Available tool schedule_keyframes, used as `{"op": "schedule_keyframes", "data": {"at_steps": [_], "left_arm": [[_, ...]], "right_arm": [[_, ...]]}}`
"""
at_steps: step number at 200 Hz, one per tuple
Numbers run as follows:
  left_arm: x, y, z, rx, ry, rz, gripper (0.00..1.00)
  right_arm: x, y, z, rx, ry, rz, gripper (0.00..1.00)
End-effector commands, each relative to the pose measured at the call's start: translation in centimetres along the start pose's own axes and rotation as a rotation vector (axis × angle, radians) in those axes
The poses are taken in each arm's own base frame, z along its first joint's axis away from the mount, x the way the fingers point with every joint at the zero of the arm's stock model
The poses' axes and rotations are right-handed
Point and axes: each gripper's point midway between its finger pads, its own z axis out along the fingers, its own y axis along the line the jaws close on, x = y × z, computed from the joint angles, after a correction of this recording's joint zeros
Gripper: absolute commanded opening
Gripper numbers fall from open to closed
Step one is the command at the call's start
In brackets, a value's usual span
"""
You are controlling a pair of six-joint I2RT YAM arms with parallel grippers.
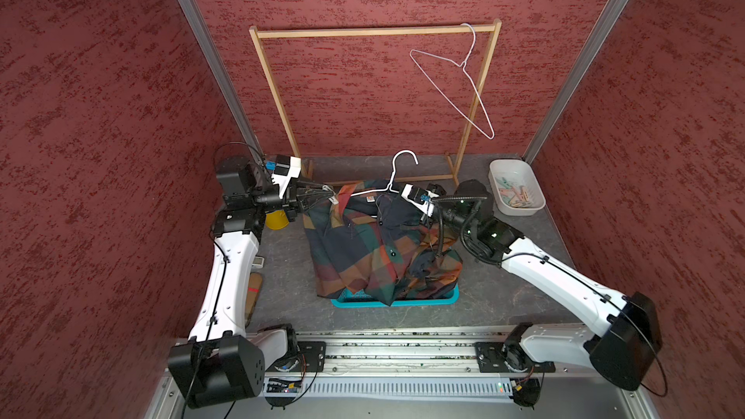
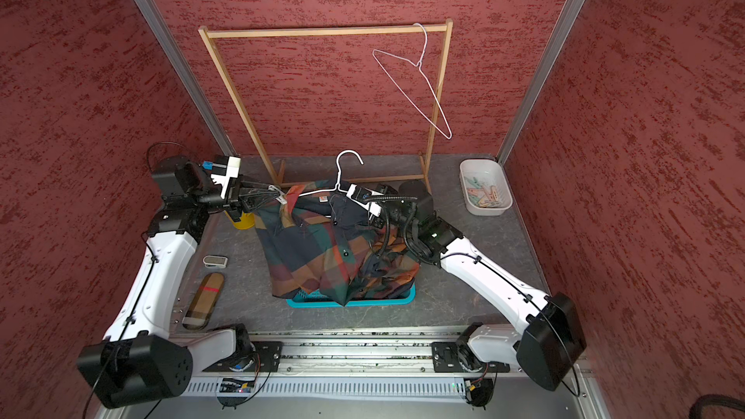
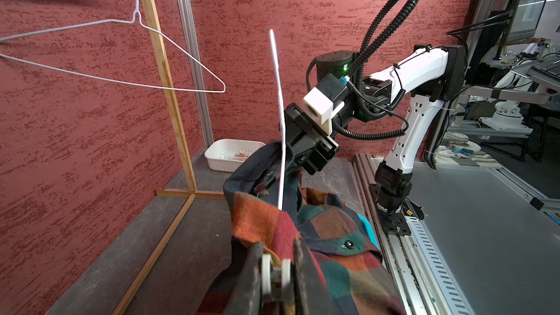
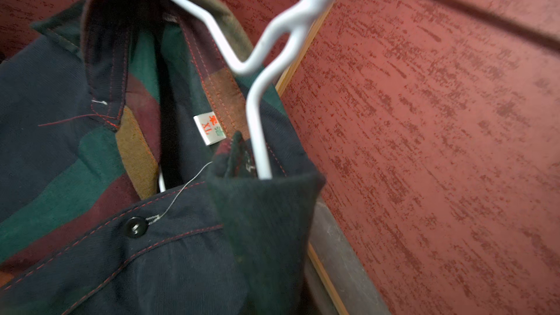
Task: Remove the clothespins securing long-sleeve shirts to the hanger
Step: Remove the clamp from the hanger.
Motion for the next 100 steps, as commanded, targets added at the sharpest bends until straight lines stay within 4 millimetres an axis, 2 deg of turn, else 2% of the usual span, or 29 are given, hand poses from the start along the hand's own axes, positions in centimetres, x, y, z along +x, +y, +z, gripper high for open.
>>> {"op": "schedule_keyframes", "data": {"at_steps": [1, 27, 46, 60, 100], "left_arm": [[-2.1, -2.0, 0.0, 0.056, -0.013, 0.104, 0.00], [-2.4, -2.3, 0.2, 0.053, -0.011, 0.125, 0.00], [-2.7, -2.4, 0.4, 0.049, -0.009, 0.135, 0.00], [-2.9, -2.6, 0.9, 0.042, -0.007, 0.156, 0.00], [-3.1, -2.4, 2.8, -0.037, -0.009, 0.215, 0.00]], "right_arm": [[1.9, 0.4, 0.0, 0.015, 0.070, 0.087, 0.00], [3.2, 1.7, -0.5, -0.008, 0.080, 0.124, 0.00], [4.0, 1.8, -0.8, 0.002, 0.108, 0.153, 0.00], [5.4, 2.0, -0.7, 0.014, 0.159, 0.195, 0.00], [10.2, 4.4, -0.6, -0.004, 0.282, 0.367, 0.00]]}}
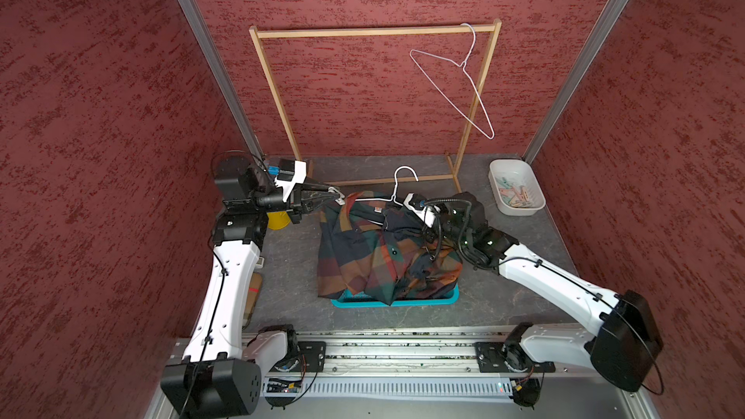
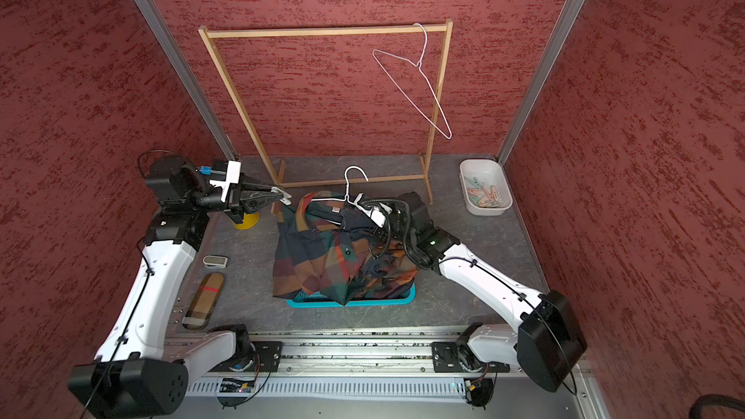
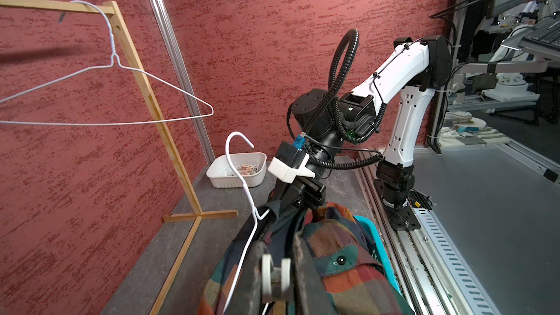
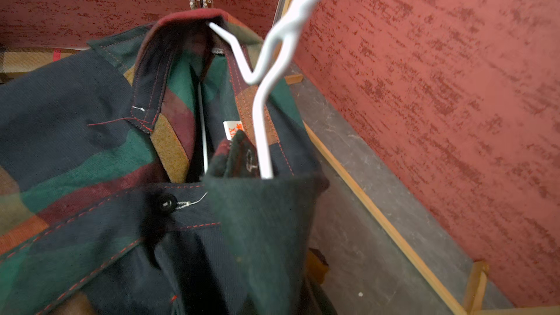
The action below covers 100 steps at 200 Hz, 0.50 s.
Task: Remove the clothespins securing long-sleeve shirts to the hanger
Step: Remove the clamp from the hanger, then place the hanger in the bin.
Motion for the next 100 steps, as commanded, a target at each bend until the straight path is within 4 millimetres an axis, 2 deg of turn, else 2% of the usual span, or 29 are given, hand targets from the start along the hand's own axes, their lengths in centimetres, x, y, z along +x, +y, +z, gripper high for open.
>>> {"op": "schedule_keyframes", "data": {"at_steps": [1, 22, 54, 80, 100], "left_arm": [[-0.5, 0.4, 0.9, -0.072, 0.001, 0.058, 0.00], [-0.7, 0.6, 1.7, -0.124, -0.008, 0.092, 0.00], [-0.7, 0.8, 3.1, -0.167, -0.008, 0.106, 0.00], [-0.4, 1.3, 4.0, -0.225, -0.004, 0.103, 0.00], [-0.2, 1.6, 4.5, -0.255, -0.003, 0.095, 0.00]], "right_arm": [[3.2, 0.6, 0.3, 0.010, 0.088, 0.144, 0.00], [5.3, 1.0, 0.7, 0.019, 0.135, 0.219, 0.00], [7.3, 0.8, 1.0, 0.055, 0.200, 0.282, 0.01], [8.9, 0.4, 1.0, 0.103, 0.254, 0.318, 0.24], [7.4, -1.1, -0.2, 0.180, 0.208, 0.326, 0.40]]}}
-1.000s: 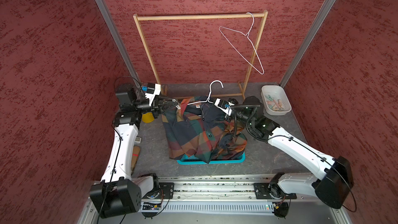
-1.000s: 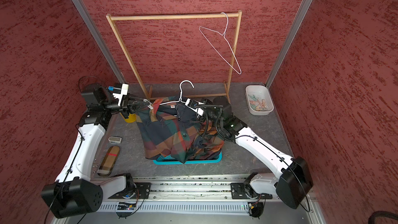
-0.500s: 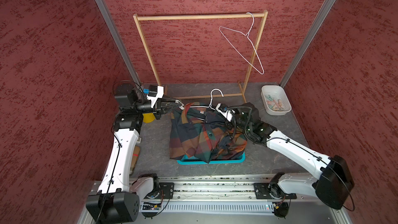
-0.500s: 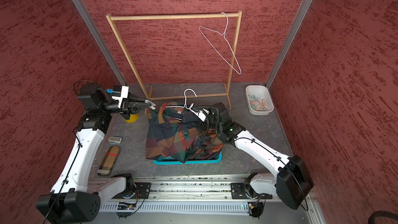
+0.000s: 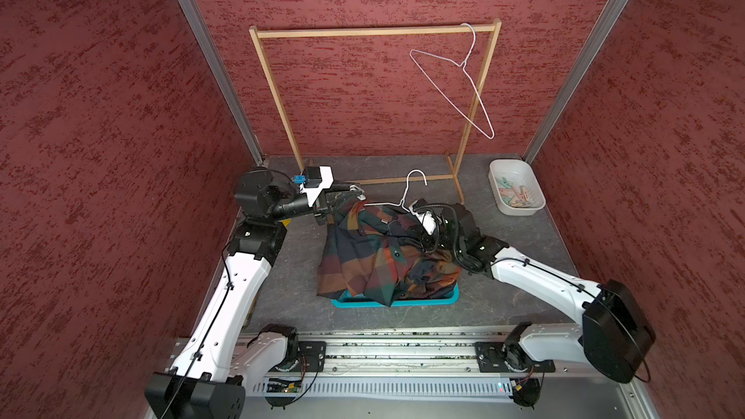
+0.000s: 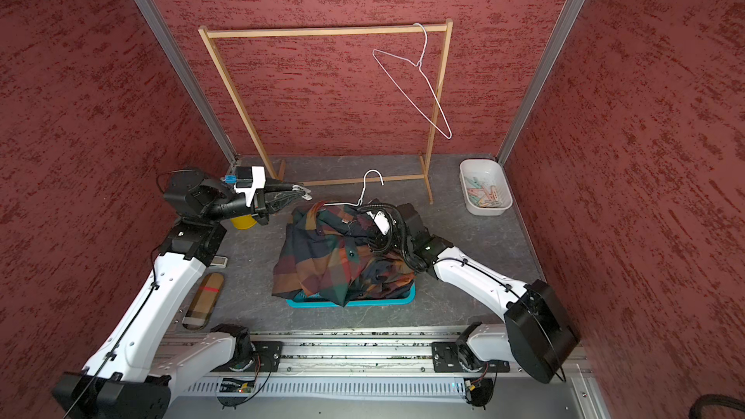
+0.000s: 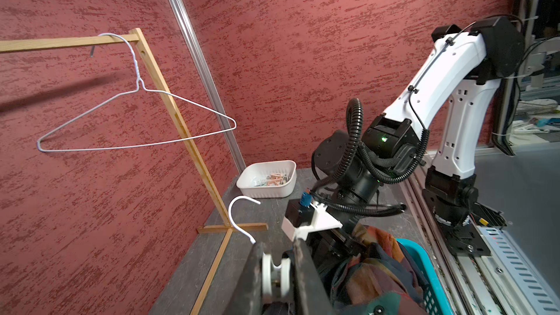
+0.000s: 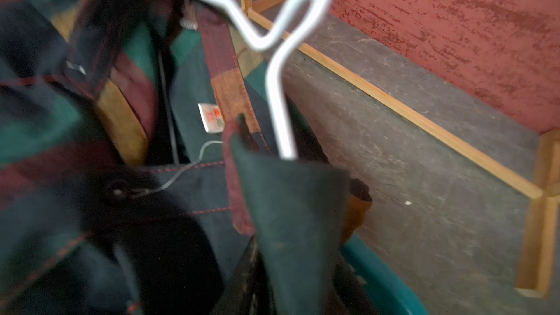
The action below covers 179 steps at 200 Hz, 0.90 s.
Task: Remove the clothespins securing long-sleeve shirts to the hanger
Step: Place the hanger in the bin, then place the clamp in the storage box.
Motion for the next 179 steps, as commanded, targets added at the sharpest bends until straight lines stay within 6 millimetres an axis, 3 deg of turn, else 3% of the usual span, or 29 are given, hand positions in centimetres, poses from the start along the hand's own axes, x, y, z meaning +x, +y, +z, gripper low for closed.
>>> {"op": "schedule_keyframes", "data": {"at_steps": [1, 26, 50, 94, 143, 179], "left_arm": [[0.3, 1.2, 0.4, -0.100, 0.009, 0.005, 0.00], [0.2, 1.6, 1.1, -0.130, 0.006, -0.016, 0.00], [-0.1, 2.5, 1.6, -0.196, -0.006, -0.021, 0.00], [-0.4, 3.8, 2.8, -0.257, -0.006, -0.054, 0.00], [-0.4, 5.3, 4.3, -0.327, -0.002, -0.088, 0.00], [-0.1, 7.0, 4.7, -0.400, 0.015, -0.106, 0.00]], "right_arm": [[-0.2, -1.5, -1.3, 0.102, -0.006, 0.059, 0.40], [-4.4, -2.8, -5.1, 0.182, -0.154, 0.039, 0.50], [-7.5, -3.0, -8.7, 0.210, -0.262, -0.006, 0.52], [-12.8, -1.4, -12.8, 0.153, -0.494, -0.079, 0.53], [-19.7, 1.5, -12.9, 0.091, -0.690, -0.190, 0.51], [-22.4, 3.5, -12.2, 0.036, -0.742, -0.238, 0.50]]}}
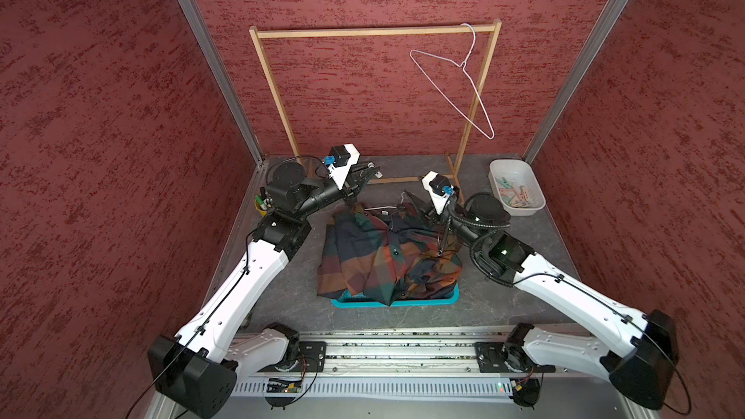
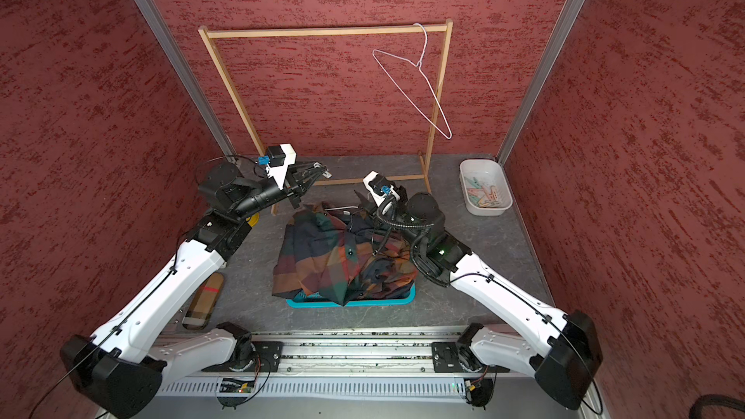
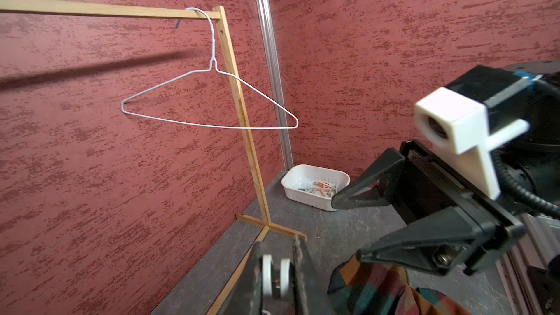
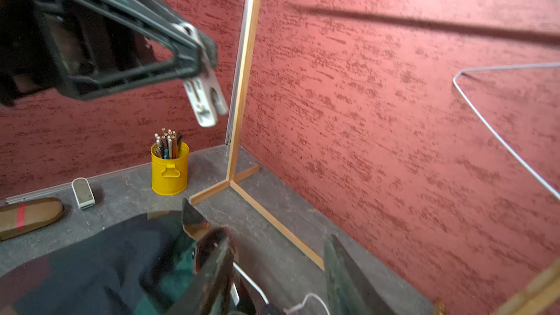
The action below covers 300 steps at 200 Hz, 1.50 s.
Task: Remove the clothespins securing long-sleeve shirts to the hanger
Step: Place the clamp in the storage box.
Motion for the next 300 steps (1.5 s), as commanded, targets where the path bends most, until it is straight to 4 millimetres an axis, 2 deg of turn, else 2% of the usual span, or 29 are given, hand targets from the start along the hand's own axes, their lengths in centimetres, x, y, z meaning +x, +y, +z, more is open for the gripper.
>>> {"op": "schedule_keyframes", "data": {"at_steps": [1, 44, 104, 137, 176, 192, 194, 198, 300], "left_arm": [[-0.8, 1.6, 0.4, -0.086, -0.007, -0.010, 0.00], [-0.6, 1.9, 1.1, -0.098, -0.006, -0.013, 0.00], [-0.8, 2.0, 1.2, -0.098, -0.007, -0.008, 0.00], [-0.7, 1.8, 1.2, -0.091, -0.003, -0.009, 0.00], [-0.5, 1.6, 1.2, -0.078, 0.001, -0.011, 0.00], [-0.4, 1.5, 1.2, -0.076, 0.005, -0.013, 0.00], [-0.3, 1.5, 1.2, -0.076, 0.007, -0.013, 0.00], [-0.3, 1.6, 1.2, -0.077, 0.008, -0.014, 0.00], [0.4, 0.8, 1.1, -0.042, 0.029, -0.024, 0.00]], "right_arm": [[-4.6, 0.8, 0.4, -0.036, -0.147, -0.037, 0.50], [-5.8, 1.9, 2.2, -0.066, -0.181, -0.039, 0.50], [-5.4, 2.9, 4.9, -0.120, -0.162, -0.034, 0.49], [-5.1, 3.3, 5.7, -0.141, -0.162, -0.025, 0.49], [-4.9, 3.4, 6.6, -0.142, -0.165, -0.017, 0.48], [-5.6, 3.2, 6.6, -0.136, -0.179, -0.017, 0.48], [-4.7, 3.4, 7.2, -0.140, -0.162, -0.016, 0.48], [-4.5, 3.5, 7.4, -0.139, -0.158, -0.015, 0.48], [-4.0, 2.8, 9.2, -0.091, -0.154, -0.021, 0.46]]}}
